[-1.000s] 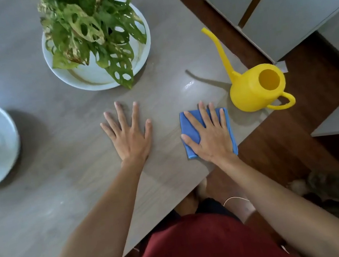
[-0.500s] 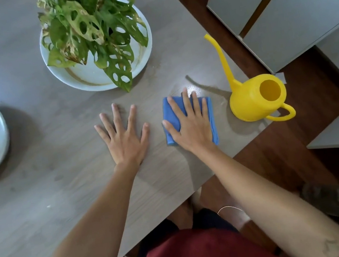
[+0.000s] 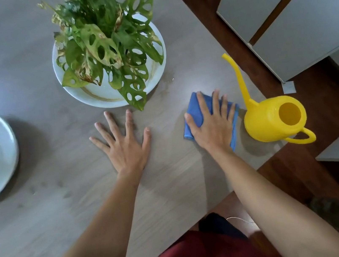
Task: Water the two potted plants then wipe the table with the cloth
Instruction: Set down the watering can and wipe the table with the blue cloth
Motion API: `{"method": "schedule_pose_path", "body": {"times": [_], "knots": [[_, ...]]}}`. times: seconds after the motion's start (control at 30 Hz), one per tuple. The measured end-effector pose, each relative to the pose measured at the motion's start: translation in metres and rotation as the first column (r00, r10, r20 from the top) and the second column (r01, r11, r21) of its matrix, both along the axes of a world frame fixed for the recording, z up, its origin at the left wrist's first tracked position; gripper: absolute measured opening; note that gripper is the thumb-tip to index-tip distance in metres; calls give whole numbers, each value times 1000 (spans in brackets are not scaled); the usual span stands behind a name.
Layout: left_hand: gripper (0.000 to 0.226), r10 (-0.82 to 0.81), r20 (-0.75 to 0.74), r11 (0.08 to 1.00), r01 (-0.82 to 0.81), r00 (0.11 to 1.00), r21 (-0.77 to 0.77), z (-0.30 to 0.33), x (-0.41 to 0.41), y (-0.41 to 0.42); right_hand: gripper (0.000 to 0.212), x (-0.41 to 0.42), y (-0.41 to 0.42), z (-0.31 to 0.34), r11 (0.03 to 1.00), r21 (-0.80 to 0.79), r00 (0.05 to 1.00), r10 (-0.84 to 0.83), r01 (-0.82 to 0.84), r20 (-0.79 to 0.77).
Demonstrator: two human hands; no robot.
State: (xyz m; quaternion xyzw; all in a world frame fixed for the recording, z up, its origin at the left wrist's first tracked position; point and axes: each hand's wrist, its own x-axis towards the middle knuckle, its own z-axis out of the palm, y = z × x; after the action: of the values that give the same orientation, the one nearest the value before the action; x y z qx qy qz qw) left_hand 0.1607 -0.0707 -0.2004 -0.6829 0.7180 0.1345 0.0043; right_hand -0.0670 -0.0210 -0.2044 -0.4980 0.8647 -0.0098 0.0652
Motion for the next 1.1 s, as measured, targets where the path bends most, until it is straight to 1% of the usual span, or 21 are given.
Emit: {"method": "schedule_pose_path", "body": {"times": [0.13,0.2,0.27,0.33,0.43,0.57,0.7,0.77,0.83,0.87,0.93,1.0,1.1], "knots": [[73,-6,-4,1000,6,1000,-22,-1,1,0,75,-24,-38,4,988,22,987,-152,151,56],[73,-6,6,999,6,1000,-35,-1,0,0,75,-43,-72,3,976,1,974,-217,217,71],[72,-4,8,999,5,1000,-50,-3,-1,0,76,-58,-112,3,970,-3,966,-244,245,85],[72,-5,12,998,6,1000,-62,-5,-1,-1,71,-64,-151,1,969,0,966,-245,246,85],[71,-7,14,997,8,1000,-73,-6,-1,-3,58,-58,-189,3,982,-17,979,-183,186,93],[72,-6,21,998,8,1000,-70,-5,-1,-1,54,-47,-190,3,998,-36,996,-38,41,78],[72,-2,24,998,4,1000,-60,-4,-2,-1,55,-3,-152,1,994,-76,993,88,-82,81],[72,-7,18,998,8,1000,-67,-4,-2,-1,54,22,-117,-1,985,-91,987,151,-147,46],[72,-4,14,998,5,1000,-64,-4,-1,-1,53,29,-81,-2,981,-102,985,169,-166,19],[72,-5,17,998,6,1000,-59,-4,-1,-1,53,25,-69,-2,986,-91,989,144,-141,25],[72,-6,25,998,8,1000,-55,-3,-1,0,55,8,-60,-2,998,-57,998,41,-38,52],[72,-6,23,999,7,1000,-51,-3,-1,0,58,-11,-72,2,997,-20,995,-71,72,68],[73,-3,24,998,4,1000,-55,-3,-1,-1,60,-43,-112,4,981,2,976,-194,195,97]]}}
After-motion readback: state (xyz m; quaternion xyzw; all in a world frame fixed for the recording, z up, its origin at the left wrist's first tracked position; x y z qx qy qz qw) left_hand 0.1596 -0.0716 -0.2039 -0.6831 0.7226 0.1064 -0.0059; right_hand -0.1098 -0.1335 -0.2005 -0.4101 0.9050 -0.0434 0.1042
